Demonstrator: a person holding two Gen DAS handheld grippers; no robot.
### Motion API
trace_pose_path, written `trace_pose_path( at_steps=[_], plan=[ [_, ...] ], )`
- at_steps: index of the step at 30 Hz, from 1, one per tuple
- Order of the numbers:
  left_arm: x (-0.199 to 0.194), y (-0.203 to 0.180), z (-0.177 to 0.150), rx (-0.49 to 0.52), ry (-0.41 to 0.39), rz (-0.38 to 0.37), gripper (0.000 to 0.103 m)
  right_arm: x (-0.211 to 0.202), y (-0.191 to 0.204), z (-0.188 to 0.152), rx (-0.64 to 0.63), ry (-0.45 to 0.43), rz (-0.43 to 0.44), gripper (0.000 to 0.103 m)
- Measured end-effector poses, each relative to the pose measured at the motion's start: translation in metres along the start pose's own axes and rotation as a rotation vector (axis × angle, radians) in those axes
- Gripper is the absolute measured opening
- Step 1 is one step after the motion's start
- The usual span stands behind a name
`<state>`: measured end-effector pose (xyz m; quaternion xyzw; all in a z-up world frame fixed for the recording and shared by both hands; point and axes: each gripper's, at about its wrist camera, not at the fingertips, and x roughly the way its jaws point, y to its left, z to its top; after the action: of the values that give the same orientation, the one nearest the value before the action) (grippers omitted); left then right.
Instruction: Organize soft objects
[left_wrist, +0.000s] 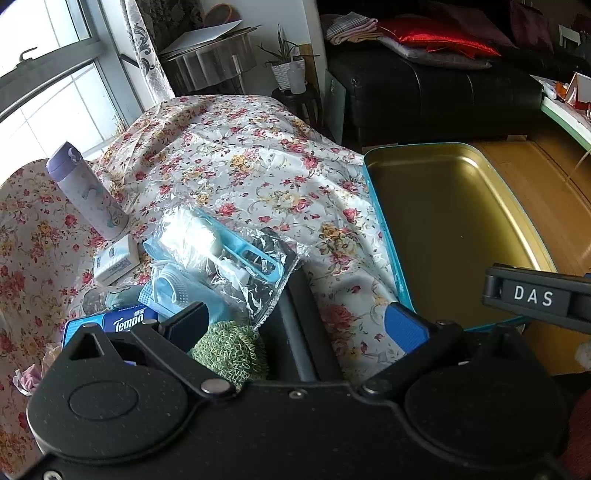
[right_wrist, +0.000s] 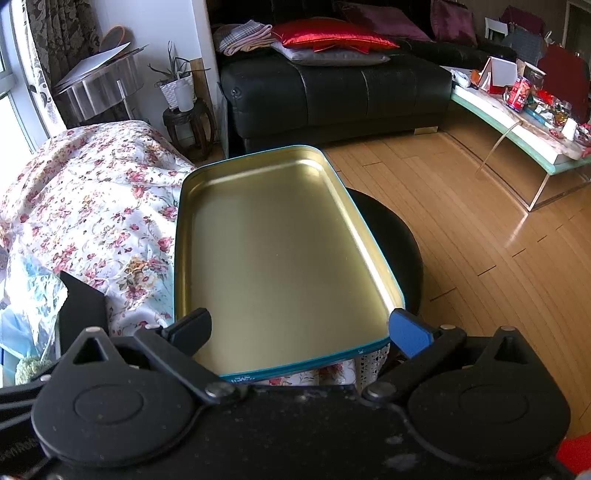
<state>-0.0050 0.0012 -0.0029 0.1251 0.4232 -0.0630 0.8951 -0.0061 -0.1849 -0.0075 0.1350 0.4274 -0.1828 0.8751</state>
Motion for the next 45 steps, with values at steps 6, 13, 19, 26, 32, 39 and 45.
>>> trace_pose_path(
  at_steps=[6, 13, 19, 26, 32, 39, 45],
  plan=[
    [0.0, 0.0, 0.0, -0.002, -0.001, -0.001, 0.099, 0.0, 0.001, 0.0, -0.003, -0.003, -0.002, 0.103],
    [0.0, -0.001, 0.0, -0.001, -0.001, 0.001, 0.099, -0.001, 0.001, 0.0, -0.004, -0.004, -0.003, 0.103],
    [0.0, -0.001, 0.0, -0.003, -0.001, 0.001, 0.099, -0.001, 0.002, 0.0, -0.005, -0.004, -0.004, 0.103],
    [-0.001, -0.003, 0.001, -0.003, 0.0, 0.001, 0.099, -0.001, 0.002, 0.0, -0.009, -0.006, -0.006, 0.103],
    [-0.001, 0.0, 0.001, -0.013, -0.002, -0.001, 0.099, -0.002, 0.002, -0.001, -0.013, -0.009, -0.008, 0.103],
    [-0.001, 0.005, 0.001, -0.023, -0.004, -0.001, 0.099, -0.004, 0.005, -0.003, -0.028, -0.019, -0.005, 0.103],
    [-0.003, 0.016, 0.0, -0.046, -0.01, 0.001, 0.099, -0.007, 0.01, -0.005, -0.047, -0.032, 0.009, 0.103]
  ],
)
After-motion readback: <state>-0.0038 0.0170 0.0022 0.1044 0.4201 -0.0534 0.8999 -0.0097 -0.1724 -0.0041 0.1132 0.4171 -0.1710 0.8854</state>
